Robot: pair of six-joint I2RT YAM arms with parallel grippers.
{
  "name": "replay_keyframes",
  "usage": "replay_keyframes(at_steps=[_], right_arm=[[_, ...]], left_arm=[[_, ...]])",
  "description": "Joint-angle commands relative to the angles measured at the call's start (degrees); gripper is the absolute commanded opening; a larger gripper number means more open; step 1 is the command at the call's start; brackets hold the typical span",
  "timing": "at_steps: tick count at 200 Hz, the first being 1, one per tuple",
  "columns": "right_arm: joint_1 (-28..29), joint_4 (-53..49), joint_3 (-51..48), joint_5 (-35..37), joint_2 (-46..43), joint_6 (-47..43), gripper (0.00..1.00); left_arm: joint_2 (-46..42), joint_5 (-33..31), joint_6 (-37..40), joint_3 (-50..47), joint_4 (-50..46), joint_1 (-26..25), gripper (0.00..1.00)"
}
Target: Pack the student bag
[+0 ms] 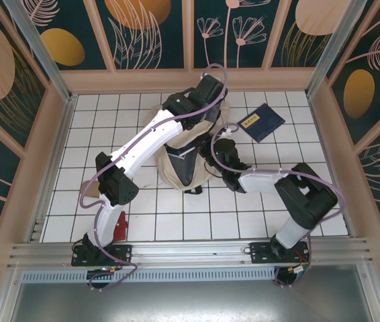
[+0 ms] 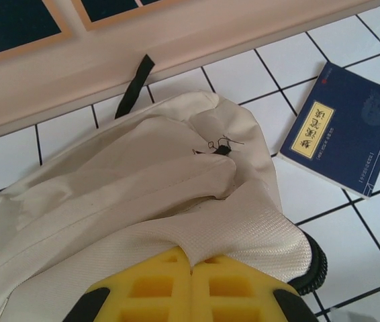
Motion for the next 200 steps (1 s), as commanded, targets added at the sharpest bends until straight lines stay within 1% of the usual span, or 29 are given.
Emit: replay_keyframes(at_steps=[1, 17, 34, 43, 47, 61, 71, 74, 81, 99, 114, 134, 176, 200], right_arm=[[-1.25, 8.73, 3.62, -1.17, 2.66, 1.66, 0.0], [-2.5, 7.35, 3.09, -3.47, 3.83, 1.41, 0.0], [-4.21, 8.91, -0.35, -4.44, 4.03, 0.55, 0.0], [-5.35, 9.35, -2.33, -4.4, 3.59, -0.62, 0.0], [-5.82, 9.16, -3.08, -5.88, 3.26, -1.08, 0.0], [-8.14, 8.33, -5.54, -6.95, 2.4, -2.27, 0.0], [-8.83, 9.07, -7.39, -7.84, 1.9, -2.7, 0.0], [-10.51, 9.31, -7.8, -8.28, 1.69, -3.08, 0.0], [-11.67, 9.24, -8.33, -9.04, 1.19, -3.81, 0.0], [-13.54, 6.35, -7.41, -10.41, 0.24, -7.14, 0.0], [-13.44, 4.77, -5.64, -11.45, 0.22, -8.77, 0.0], [-11.96, 6.37, -4.63, -12.83, 0.32, -5.88, 0.0], [-6.13, 8.58, -2.03, -8.08, 2.62, 0.59, 0.0], [-5.17, 10.23, 0.8, -7.31, 6.62, 3.04, 0.0]], left_arm=[[-0.34, 0.06, -1.23, 3.17, 1.09, 0.0, 0.0], [-1.06, -1.87, -1.32, 3.02, 0.76, 0.31, 0.0], [-2.54, -3.66, -1.4, 1.46, 0.72, 0.74, 0.0], [-3.57, -3.77, -1.48, 0.1, 0.83, 0.96, 0.0], [-4.0, -3.4, -1.2, -0.5, 1.11, 0.96, 0.0], [-5.1, -0.67, -0.76, -2.28, 2.08, 1.0, 0.0], [-5.16, 3.47, -0.14, -2.8, 2.21, 0.95, 0.0], [-5.07, 5.06, 0.1, -2.88, 2.21, 1.0, 0.0], [-4.88, 7.69, 0.34, -2.92, 2.12, 0.97, 0.0], [-4.02, 10.43, 0.89, -3.16, 2.21, 1.0, 0.0], [-3.02, 10.05, 0.93, -2.75, 2.38, 0.97, 0.0], [-1.55, 9.63, 0.74, -0.43, 2.29, 0.99, 0.0], [1.24, 8.38, -0.41, 3.76, 3.53, 0.98, 0.0], [1.72, 8.43, -0.73, 4.31, 3.96, 0.98, 0.0]])
